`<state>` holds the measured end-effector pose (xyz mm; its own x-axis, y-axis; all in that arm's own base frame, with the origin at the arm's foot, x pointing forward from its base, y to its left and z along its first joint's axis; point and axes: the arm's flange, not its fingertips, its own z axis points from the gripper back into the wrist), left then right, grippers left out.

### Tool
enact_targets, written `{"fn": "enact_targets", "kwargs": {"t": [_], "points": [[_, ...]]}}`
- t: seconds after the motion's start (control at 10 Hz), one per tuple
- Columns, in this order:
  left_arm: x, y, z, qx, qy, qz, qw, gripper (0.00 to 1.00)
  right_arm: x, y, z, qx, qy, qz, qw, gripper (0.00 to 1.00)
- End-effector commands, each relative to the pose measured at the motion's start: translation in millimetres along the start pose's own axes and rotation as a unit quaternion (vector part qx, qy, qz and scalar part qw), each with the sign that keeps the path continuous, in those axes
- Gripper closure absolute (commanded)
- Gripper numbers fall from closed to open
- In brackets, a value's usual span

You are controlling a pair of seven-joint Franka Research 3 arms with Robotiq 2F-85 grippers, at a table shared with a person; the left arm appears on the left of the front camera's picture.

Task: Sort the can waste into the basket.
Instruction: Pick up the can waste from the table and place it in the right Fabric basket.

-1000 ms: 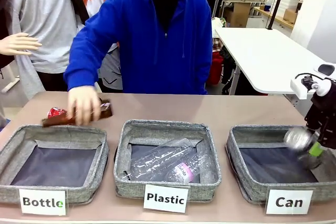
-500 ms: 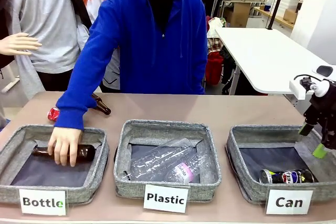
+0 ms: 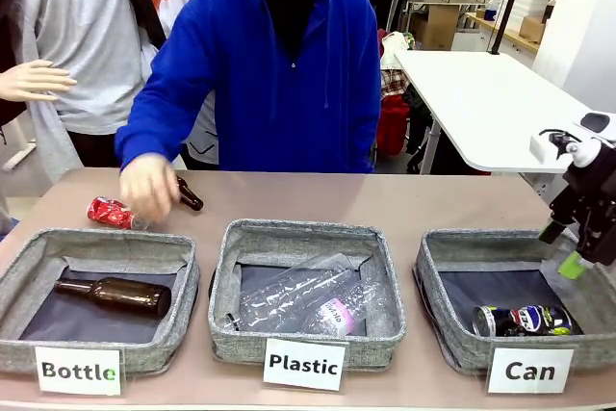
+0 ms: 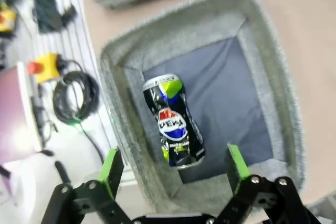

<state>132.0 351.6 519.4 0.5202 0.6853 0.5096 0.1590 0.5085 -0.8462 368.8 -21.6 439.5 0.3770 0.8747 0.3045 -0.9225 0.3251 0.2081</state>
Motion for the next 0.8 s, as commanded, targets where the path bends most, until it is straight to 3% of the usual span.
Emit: {"fn": "enact_targets", "kwargs": {"t": [0.0,0.2,0.3,0.4,0.5,0.6,0.7], "points": [[-5.9,3.0,-22.0,-0.009,0.027,-0.008,1.000,0.00,4.1,-1.6,7.3,0.036,-0.042,-0.031,0.998,0.00],[-26.9,-12.9,-80.0,-0.035,0.108,-0.017,0.993,0.00,5.9,6.6,6.8,0.129,-0.103,-0.081,0.983,0.00],[-45.8,-27.4,-125.9,-0.042,0.179,-0.041,0.982,0.00,6.4,11.6,4.4,0.228,-0.141,-0.158,0.950,0.00],[-69.4,-43.2,-176.0,-0.064,0.245,-0.045,0.966,0.00,11.1,14.1,2.0,0.279,-0.248,-0.208,0.904,0.00],[-90.6,-52.6,-210.8,-0.076,0.285,-0.044,0.954,0.00,13.3,10.1,-5.3,0.263,-0.332,-0.311,0.851,0.00],[-107.9,-53.8,-233.6,-0.072,0.317,-0.046,0.945,0.00,6.9,5.3,-14.2,0.253,-0.361,-0.382,0.812,0.00],[-117.7,-49.2,-243.7,-0.063,0.336,-0.041,0.939,0.00,-2.9,-0.9,-21.4,0.238,-0.388,-0.466,0.759,0.00]]}}
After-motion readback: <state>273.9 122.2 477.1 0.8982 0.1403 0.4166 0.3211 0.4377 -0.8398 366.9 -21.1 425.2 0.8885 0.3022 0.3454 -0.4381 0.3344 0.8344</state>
